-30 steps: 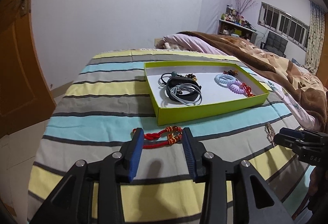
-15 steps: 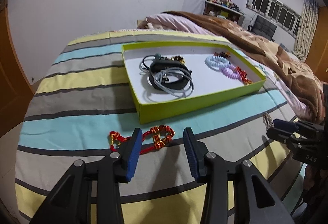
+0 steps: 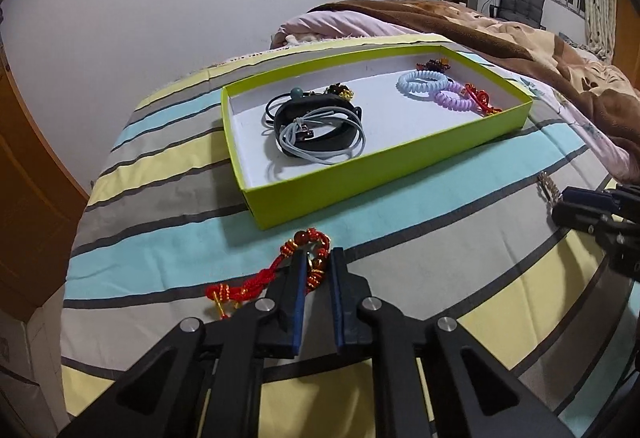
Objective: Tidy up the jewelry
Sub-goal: 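Grasp the red beaded bracelet with left tool while right tool grasps the pink rhinestone clip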
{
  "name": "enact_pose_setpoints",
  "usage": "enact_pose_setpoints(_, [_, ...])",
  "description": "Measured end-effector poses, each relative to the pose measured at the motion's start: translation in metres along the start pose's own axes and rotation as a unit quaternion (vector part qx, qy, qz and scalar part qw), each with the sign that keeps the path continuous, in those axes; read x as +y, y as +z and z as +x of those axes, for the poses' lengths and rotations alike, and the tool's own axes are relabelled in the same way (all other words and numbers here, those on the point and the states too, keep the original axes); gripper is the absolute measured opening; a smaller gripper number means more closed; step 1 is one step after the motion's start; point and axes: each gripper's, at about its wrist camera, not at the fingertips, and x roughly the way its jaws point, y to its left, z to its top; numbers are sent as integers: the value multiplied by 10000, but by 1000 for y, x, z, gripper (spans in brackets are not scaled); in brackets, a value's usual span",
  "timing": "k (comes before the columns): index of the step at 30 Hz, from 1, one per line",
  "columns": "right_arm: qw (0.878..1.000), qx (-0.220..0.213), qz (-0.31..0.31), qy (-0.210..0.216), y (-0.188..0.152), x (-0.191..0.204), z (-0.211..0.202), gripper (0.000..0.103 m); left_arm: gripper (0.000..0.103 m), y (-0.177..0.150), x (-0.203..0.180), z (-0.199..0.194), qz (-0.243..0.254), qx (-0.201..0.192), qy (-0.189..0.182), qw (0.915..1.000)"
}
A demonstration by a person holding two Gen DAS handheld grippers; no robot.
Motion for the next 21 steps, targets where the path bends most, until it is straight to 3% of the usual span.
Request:
enact_pose_setpoints(5, [10000,-50,37,71,-2,-5,-3,25,10,-5,4,-9,-308,-89,-267,9991])
enact_pose_setpoints(11, [9996,-200,60,169,-4,-10,-14,24,10,-17,4,-36,-736,-478,-606,9943])
enact_pose_setpoints(21, [9977,-594,16,329,-6,-10,-47,24,10,-20,-12,-77,-953,-987,-664,9883])
